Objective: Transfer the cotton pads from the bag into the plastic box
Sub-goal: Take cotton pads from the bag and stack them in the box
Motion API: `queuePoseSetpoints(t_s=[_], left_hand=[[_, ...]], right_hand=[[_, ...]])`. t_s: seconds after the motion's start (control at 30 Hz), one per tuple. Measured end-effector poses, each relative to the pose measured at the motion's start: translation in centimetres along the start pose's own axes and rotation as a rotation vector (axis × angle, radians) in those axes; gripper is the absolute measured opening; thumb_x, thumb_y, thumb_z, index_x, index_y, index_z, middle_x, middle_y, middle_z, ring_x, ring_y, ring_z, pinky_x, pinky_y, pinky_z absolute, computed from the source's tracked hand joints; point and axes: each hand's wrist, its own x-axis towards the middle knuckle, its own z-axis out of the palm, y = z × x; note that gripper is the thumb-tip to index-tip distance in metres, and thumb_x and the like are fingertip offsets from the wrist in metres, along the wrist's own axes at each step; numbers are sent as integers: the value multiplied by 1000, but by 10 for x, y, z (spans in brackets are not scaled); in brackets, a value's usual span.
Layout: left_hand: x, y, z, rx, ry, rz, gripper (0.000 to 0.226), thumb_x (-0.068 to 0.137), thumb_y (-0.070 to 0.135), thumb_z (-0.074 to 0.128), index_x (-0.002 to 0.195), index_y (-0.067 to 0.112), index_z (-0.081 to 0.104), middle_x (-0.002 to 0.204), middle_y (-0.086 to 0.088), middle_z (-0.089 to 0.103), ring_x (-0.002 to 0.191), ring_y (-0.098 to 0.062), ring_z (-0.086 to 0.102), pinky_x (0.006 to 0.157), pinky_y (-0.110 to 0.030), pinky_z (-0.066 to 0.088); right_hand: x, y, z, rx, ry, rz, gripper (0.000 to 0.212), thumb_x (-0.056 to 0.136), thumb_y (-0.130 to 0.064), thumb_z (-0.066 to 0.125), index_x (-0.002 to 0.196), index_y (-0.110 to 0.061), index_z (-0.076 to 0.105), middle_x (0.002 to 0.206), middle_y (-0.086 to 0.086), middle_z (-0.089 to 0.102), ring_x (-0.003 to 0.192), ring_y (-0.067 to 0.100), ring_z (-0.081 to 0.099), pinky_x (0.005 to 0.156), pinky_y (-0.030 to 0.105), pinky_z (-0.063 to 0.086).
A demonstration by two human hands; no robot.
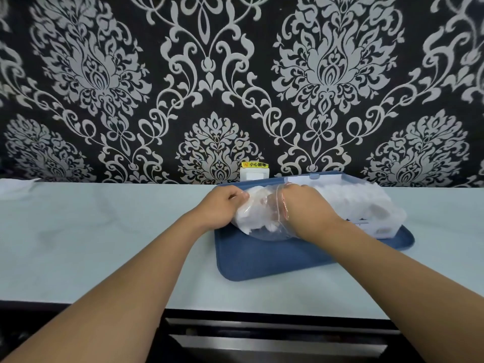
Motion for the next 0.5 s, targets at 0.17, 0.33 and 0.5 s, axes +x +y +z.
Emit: queuePoseSetpoints(t_s=[0.17, 0.33, 0.5], left_hand=[[-3, 5, 1, -48, -40, -20, 48, 94, 60, 50, 91, 15, 67, 89, 6, 67, 86, -16, 61, 85, -34, 48], [-12, 19, 5, 185, -112, -9, 55, 72, 55, 79, 113, 23, 63, 105, 7, 69, 96, -14, 64, 85, -31, 51], [-9, 17, 2, 273, -32, 47, 38, 85, 23, 74, 121, 19, 61, 108, 3, 66, 98, -18, 61, 78, -26, 45]], right_hand=[[-10, -4, -16, -80, -21, 3, 24, 92, -14, 54, 115, -17, 63, 114, 7, 63, 97, 30, 64, 72, 31, 37], [-9, -9, -21, -9, -53, 27, 29, 91, -23, 59, 118, -13, 60, 116, 6, 62, 104, 28, 63, 71, 27, 34], [-2, -1, -7, 0, -18, -1, 20, 82, -21, 60, 101, -20, 66, 107, 3, 66, 87, 27, 63, 66, 28, 38]])
